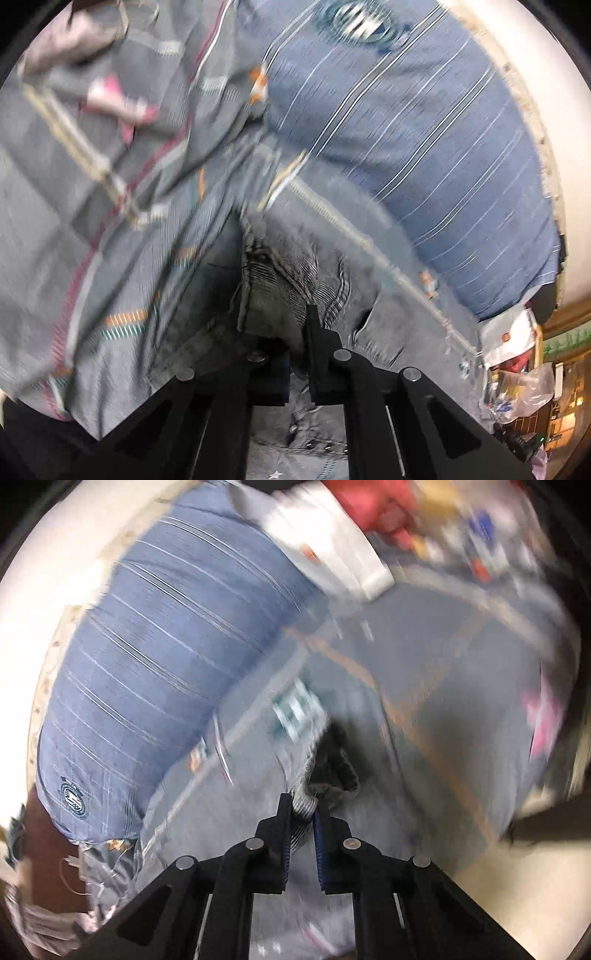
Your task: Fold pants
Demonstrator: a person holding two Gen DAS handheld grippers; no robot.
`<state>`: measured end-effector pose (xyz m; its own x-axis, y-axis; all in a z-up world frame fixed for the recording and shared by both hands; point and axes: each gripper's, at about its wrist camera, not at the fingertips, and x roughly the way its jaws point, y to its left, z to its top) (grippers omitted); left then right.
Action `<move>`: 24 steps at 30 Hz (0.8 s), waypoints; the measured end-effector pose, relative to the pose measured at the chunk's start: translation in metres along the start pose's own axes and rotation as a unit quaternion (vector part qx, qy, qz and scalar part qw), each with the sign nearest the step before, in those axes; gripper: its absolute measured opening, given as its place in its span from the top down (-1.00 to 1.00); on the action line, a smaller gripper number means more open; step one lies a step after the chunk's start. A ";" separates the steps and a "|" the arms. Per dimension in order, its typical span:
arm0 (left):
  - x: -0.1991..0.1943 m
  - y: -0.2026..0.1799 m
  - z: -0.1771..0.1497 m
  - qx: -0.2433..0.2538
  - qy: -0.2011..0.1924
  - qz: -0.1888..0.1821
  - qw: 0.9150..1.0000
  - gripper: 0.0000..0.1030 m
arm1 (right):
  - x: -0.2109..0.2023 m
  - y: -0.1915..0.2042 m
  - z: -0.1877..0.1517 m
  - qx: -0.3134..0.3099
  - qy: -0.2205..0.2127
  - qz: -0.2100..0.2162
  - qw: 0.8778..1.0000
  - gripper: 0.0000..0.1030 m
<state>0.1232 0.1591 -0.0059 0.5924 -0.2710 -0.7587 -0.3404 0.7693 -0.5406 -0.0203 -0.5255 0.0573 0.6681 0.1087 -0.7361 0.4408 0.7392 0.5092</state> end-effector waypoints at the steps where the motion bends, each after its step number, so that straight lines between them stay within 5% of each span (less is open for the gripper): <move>1: -0.010 -0.004 0.005 0.011 -0.008 -0.005 1.000 0.88 | -0.008 0.002 0.004 -0.010 -0.008 0.000 1.000 0.78; 4: -0.034 0.003 -0.001 0.043 -0.024 -0.005 0.999 0.88 | -0.016 -0.013 -0.005 -0.020 -0.006 -0.010 1.000 0.78; 6: -0.030 0.015 -0.013 0.070 -0.005 0.006 0.997 0.88 | 0.009 -0.033 -0.028 -0.041 0.049 -0.049 0.997 0.73; 9: 0.006 0.046 -0.041 0.090 0.062 0.041 0.993 0.83 | 0.065 -0.080 -0.069 -0.039 0.155 -0.111 0.981 0.48; 12: 0.031 0.081 -0.061 0.044 0.140 0.063 0.987 0.49 | 0.046 -0.102 -0.079 0.008 0.123 -0.093 0.988 0.31; 16: -0.003 0.067 -0.054 0.070 0.075 0.081 0.991 0.18 | 0.007 -0.061 -0.053 -0.036 0.051 -0.072 0.995 0.05; 18: -0.021 0.043 -0.047 0.092 0.028 0.071 0.993 -0.08 | 0.006 -0.026 -0.038 -0.069 0.032 -0.028 0.997 -0.31; 21: -0.032 -0.003 -0.047 0.164 -0.036 0.065 0.984 -0.32 | 0.041 0.005 -0.022 -0.088 0.057 0.003 0.994 -0.33; 24: -0.015 -0.034 -0.055 0.207 -0.037 0.062 0.976 -0.32 | 0.101 0.012 -0.005 -0.069 0.099 0.006 0.993 -0.33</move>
<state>0.0855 0.1050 0.0041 0.6225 -0.1302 -0.7717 -0.0972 0.9656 -0.2414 0.0497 -0.5022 -0.0129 0.5363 0.2358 -0.8104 0.3377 0.8200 0.4621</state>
